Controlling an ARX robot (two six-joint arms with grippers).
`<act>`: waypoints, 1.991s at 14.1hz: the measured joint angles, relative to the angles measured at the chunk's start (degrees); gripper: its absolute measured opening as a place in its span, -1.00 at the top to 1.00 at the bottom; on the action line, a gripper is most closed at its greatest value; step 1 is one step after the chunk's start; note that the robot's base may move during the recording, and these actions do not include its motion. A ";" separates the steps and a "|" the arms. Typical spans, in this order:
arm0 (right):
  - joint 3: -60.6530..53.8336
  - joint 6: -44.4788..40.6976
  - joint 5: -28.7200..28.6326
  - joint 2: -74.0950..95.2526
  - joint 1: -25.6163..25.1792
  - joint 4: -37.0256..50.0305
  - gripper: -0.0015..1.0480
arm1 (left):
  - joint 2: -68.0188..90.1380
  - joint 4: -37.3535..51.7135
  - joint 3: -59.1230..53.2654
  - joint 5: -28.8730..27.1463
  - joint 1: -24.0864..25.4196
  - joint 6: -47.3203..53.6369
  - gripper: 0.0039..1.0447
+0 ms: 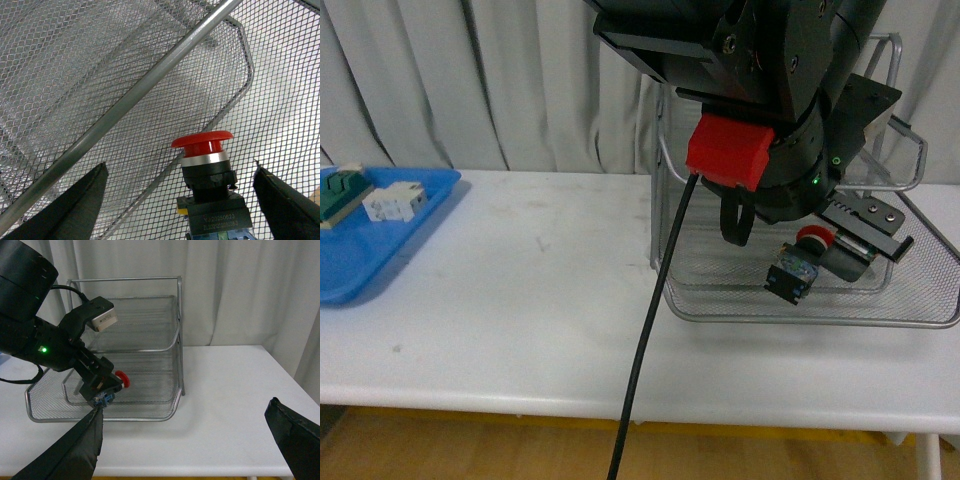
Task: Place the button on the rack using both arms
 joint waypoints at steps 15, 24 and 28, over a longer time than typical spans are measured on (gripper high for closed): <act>0.00 0.00 -0.04 0.00 0.00 0.00 -0.87 | -61.16 50.27 -68.94 -23.04 16.31 -11.87 0.05; 0.00 -0.02 -0.04 0.00 0.00 0.00 -0.87 | -88.24 47.15 -93.64 -6.95 31.69 -13.05 0.97; 0.00 0.00 -0.04 0.00 0.00 0.00 -0.87 | -97.13 41.83 -97.07 0.00 38.32 -13.05 0.97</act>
